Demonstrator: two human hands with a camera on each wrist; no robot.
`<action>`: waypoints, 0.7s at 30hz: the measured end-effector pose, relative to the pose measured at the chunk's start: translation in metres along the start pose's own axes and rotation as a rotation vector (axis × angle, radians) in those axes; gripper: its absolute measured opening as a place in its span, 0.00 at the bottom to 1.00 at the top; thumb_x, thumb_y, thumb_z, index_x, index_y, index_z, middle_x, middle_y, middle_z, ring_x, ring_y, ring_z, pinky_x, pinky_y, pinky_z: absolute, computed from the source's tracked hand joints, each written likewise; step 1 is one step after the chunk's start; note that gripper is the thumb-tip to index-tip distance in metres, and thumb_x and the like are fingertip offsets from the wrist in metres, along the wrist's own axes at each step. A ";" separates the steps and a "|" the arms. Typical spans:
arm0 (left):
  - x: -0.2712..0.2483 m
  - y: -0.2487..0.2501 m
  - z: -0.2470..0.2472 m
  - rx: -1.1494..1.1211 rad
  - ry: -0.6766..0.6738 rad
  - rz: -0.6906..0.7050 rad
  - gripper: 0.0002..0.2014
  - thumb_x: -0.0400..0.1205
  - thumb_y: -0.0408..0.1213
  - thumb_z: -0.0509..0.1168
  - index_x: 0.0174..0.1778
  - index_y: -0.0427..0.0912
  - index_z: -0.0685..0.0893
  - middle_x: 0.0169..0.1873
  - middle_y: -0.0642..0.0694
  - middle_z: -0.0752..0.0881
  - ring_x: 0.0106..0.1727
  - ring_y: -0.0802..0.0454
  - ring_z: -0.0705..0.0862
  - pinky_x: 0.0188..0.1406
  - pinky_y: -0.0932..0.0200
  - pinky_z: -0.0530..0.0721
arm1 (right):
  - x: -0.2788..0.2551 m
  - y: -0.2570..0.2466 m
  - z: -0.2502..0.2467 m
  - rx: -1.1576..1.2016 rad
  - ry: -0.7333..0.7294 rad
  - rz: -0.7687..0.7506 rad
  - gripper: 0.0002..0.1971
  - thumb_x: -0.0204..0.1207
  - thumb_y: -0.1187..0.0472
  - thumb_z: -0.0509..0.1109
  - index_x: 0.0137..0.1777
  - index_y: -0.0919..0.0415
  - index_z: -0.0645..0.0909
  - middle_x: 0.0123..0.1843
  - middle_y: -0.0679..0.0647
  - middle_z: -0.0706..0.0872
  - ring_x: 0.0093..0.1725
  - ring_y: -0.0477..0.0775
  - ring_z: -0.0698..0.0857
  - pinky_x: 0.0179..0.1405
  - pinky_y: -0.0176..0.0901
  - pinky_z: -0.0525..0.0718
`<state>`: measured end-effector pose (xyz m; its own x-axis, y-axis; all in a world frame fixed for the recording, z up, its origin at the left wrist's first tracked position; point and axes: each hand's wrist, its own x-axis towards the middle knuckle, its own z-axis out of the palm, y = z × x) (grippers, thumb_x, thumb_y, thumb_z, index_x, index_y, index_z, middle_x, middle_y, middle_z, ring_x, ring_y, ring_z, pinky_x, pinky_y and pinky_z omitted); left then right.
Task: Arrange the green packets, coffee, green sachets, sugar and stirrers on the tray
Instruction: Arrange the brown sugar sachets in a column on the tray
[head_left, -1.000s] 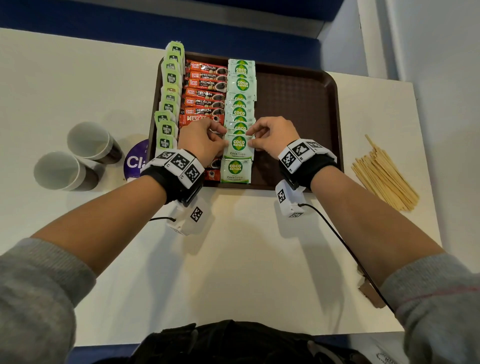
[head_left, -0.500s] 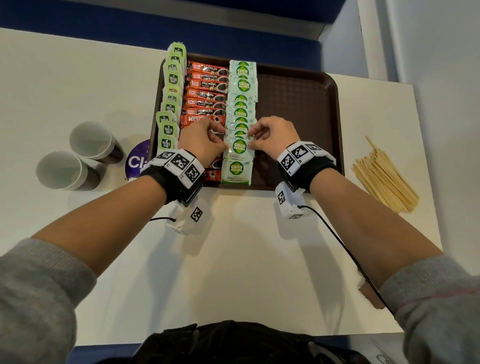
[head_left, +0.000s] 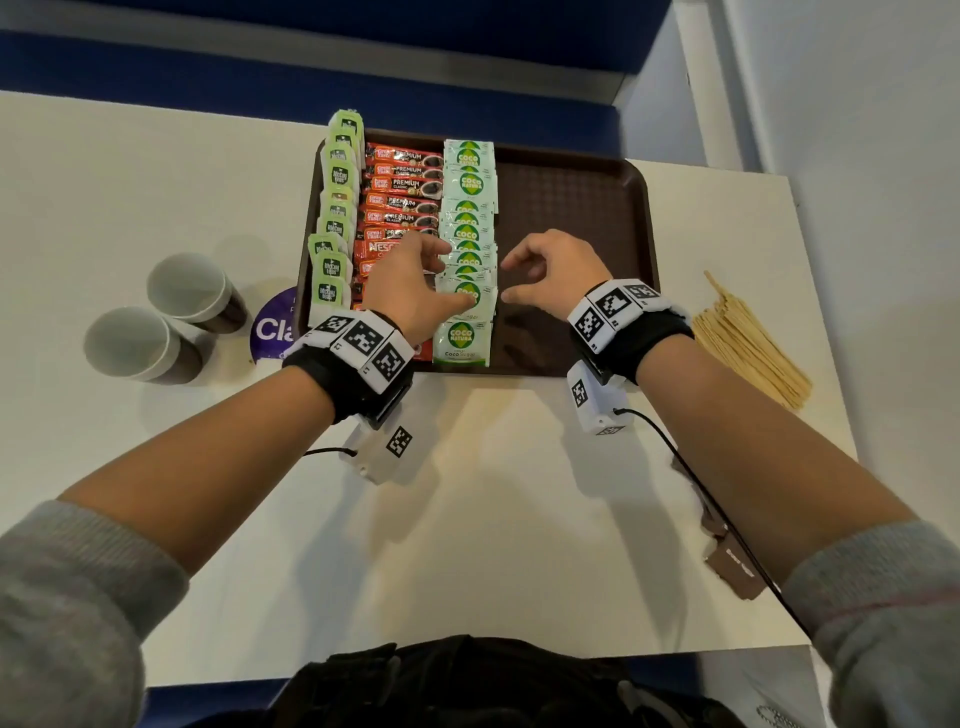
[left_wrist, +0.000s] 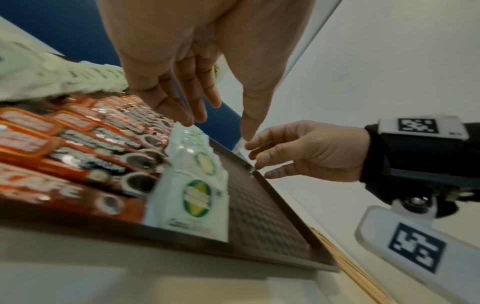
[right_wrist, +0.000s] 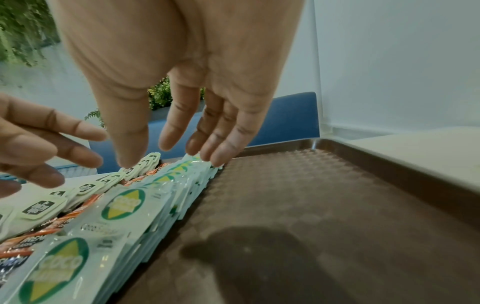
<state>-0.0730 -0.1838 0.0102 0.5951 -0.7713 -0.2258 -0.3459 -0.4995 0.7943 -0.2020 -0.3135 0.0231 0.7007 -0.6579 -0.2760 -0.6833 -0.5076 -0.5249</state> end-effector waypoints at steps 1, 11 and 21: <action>-0.005 0.005 0.004 0.012 -0.011 0.017 0.27 0.69 0.42 0.79 0.63 0.46 0.77 0.51 0.53 0.81 0.46 0.56 0.80 0.47 0.61 0.79 | -0.006 0.003 -0.004 -0.034 -0.025 0.013 0.18 0.67 0.56 0.80 0.56 0.54 0.83 0.55 0.50 0.78 0.51 0.47 0.79 0.48 0.34 0.74; -0.062 0.054 0.091 0.215 -0.324 0.195 0.33 0.67 0.45 0.80 0.67 0.45 0.76 0.63 0.48 0.79 0.63 0.53 0.78 0.60 0.63 0.73 | -0.094 0.085 -0.042 -0.052 -0.141 0.257 0.24 0.64 0.55 0.82 0.60 0.54 0.81 0.56 0.50 0.83 0.52 0.47 0.79 0.49 0.38 0.74; -0.106 0.083 0.197 0.408 -0.606 0.208 0.38 0.69 0.50 0.78 0.73 0.46 0.69 0.68 0.46 0.74 0.66 0.50 0.76 0.62 0.57 0.74 | -0.192 0.195 -0.051 -0.385 -0.216 0.573 0.60 0.47 0.41 0.86 0.78 0.54 0.57 0.75 0.60 0.63 0.75 0.66 0.62 0.70 0.65 0.72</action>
<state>-0.3077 -0.2216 -0.0112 0.0266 -0.8887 -0.4578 -0.7183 -0.3355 0.6095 -0.4801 -0.3150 0.0147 0.2081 -0.7748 -0.5969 -0.9514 -0.3020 0.0603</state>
